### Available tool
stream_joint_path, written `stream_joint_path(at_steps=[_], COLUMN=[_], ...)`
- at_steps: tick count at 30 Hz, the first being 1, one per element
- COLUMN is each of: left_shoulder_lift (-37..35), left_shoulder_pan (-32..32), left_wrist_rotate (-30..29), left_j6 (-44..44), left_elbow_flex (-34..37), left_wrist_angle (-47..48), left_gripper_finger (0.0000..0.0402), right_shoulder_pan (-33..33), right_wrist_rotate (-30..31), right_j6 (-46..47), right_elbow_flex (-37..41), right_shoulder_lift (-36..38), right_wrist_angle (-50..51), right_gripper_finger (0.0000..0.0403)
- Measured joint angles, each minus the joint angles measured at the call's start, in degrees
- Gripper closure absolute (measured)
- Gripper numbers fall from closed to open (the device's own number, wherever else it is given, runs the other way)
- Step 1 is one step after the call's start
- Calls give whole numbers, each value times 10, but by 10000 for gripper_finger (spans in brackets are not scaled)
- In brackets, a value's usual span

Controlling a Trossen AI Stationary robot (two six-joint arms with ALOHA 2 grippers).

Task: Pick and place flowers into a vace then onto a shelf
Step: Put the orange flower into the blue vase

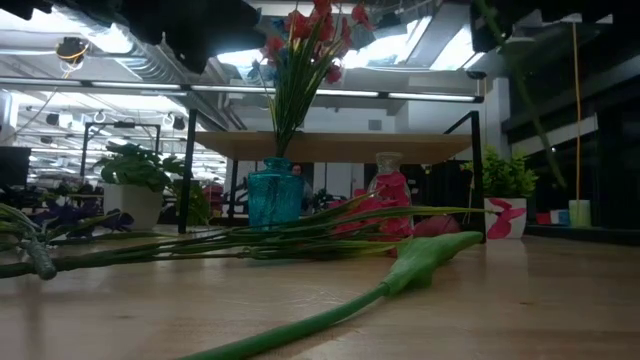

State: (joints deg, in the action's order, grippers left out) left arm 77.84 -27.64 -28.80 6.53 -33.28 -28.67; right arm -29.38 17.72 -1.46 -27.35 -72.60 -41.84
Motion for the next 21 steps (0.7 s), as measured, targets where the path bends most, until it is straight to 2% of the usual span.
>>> stream_joint_path(at_steps=[7, 13, 19, 21], left_shoulder_lift=[0, 0, 0, 0], left_shoulder_pan=[0, 18, 60, 72], left_wrist_rotate=[-52, -57, 18, 38], left_j6=[-34, -69, -67, -64], left_elbow_flex=[0, 0, 0, 0], left_wrist_angle=[-8, -69, -118, -126], left_gripper_finger=[176, 165, 168, 168], right_shoulder_pan=[8, 47, 93, 102], right_wrist_rotate=[-35, -46, -133, -144], right_j6=[-53, -71, -75, -79], right_elbow_flex=[0, 0, 0, 0], right_shoulder_lift=[0, 0, -41, -61], right_wrist_angle=[-60, -85, -165, -193], right_gripper_finger=[402, 402, 402, 402])
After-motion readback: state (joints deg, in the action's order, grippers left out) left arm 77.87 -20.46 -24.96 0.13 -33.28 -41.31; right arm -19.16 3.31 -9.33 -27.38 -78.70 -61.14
